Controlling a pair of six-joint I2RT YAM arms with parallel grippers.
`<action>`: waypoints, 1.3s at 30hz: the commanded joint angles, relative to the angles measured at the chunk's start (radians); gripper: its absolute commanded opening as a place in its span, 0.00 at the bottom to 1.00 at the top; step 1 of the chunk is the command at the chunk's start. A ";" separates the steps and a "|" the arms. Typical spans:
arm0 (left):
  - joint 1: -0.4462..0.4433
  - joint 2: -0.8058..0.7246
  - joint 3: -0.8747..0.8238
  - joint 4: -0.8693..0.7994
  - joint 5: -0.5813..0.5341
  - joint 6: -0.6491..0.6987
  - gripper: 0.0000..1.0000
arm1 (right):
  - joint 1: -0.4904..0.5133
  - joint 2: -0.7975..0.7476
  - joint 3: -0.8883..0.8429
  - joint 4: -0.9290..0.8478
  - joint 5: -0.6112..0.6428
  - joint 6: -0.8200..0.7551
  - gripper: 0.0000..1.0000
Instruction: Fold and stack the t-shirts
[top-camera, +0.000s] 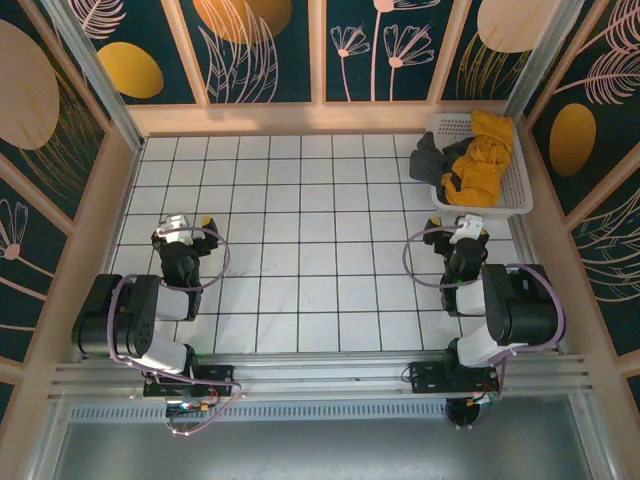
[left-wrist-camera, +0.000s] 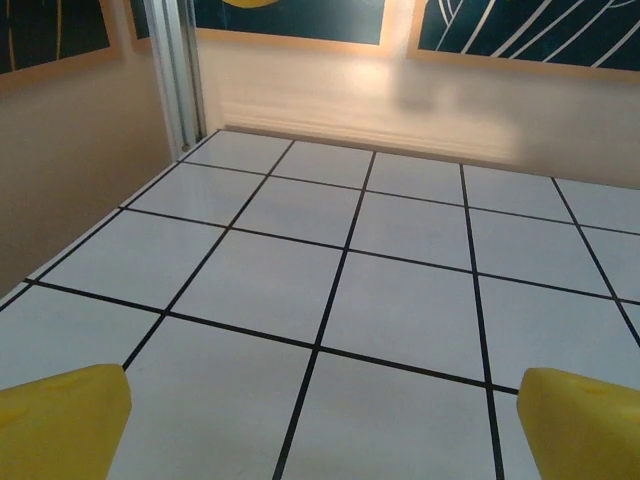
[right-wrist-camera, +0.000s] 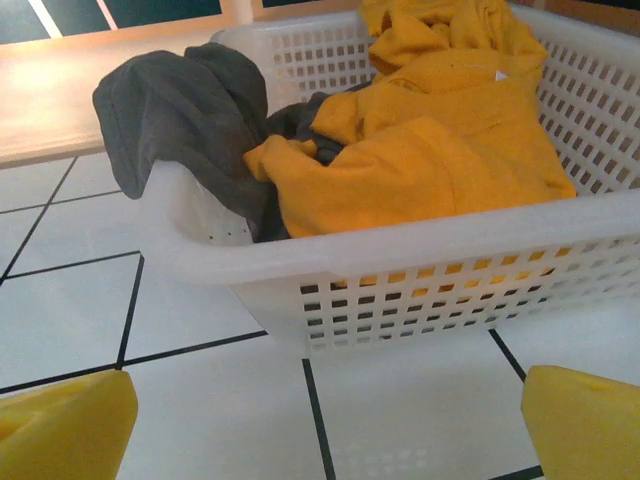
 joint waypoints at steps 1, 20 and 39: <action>0.008 0.012 0.022 0.064 -0.019 0.017 0.99 | -0.003 0.014 0.019 0.066 0.016 0.027 0.99; 0.008 0.013 0.023 0.063 -0.019 0.017 0.99 | -0.002 0.014 0.020 0.067 0.017 0.026 0.99; 0.003 -0.085 0.015 0.007 -0.083 0.004 0.99 | 0.019 -0.057 0.000 0.058 0.045 -0.005 0.99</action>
